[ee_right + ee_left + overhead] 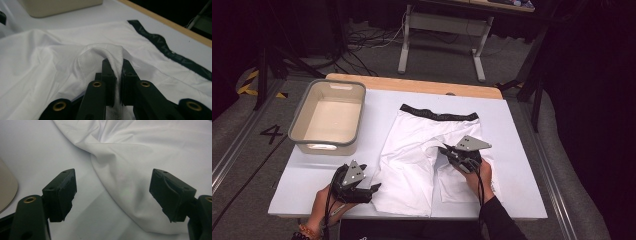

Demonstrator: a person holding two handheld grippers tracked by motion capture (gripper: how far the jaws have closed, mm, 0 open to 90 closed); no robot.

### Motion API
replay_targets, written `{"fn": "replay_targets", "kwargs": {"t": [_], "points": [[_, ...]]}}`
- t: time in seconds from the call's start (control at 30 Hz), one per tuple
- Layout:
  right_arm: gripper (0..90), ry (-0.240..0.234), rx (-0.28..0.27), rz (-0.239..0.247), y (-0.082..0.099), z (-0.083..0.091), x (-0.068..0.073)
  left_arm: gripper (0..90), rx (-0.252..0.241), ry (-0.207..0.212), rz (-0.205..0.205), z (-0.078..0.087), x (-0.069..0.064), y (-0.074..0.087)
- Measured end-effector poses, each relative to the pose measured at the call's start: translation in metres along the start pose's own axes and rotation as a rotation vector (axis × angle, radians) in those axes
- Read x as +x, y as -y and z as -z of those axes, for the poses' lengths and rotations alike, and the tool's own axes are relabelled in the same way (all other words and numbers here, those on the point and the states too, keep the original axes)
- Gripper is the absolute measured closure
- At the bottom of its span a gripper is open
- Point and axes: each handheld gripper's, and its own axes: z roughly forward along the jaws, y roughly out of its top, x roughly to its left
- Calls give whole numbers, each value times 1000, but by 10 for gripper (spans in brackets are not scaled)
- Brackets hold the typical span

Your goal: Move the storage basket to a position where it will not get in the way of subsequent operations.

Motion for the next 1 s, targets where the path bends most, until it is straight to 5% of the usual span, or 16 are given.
{"fn": "replay_targets", "kwargs": {"t": [0.47, 0.77, 1.0], "points": [[738, 16, -72, 9, -14, 8, 13, 218, -2, 8, -4, 0, -3, -1], [495, 35, -131, -10, -12, 35, 0, 219, -12, 0, 1, 4, -2, 0], [376, 170, -79, -31, 7, 63, -26, 215, 35, 21, -20, 3, -11, 2]]}}
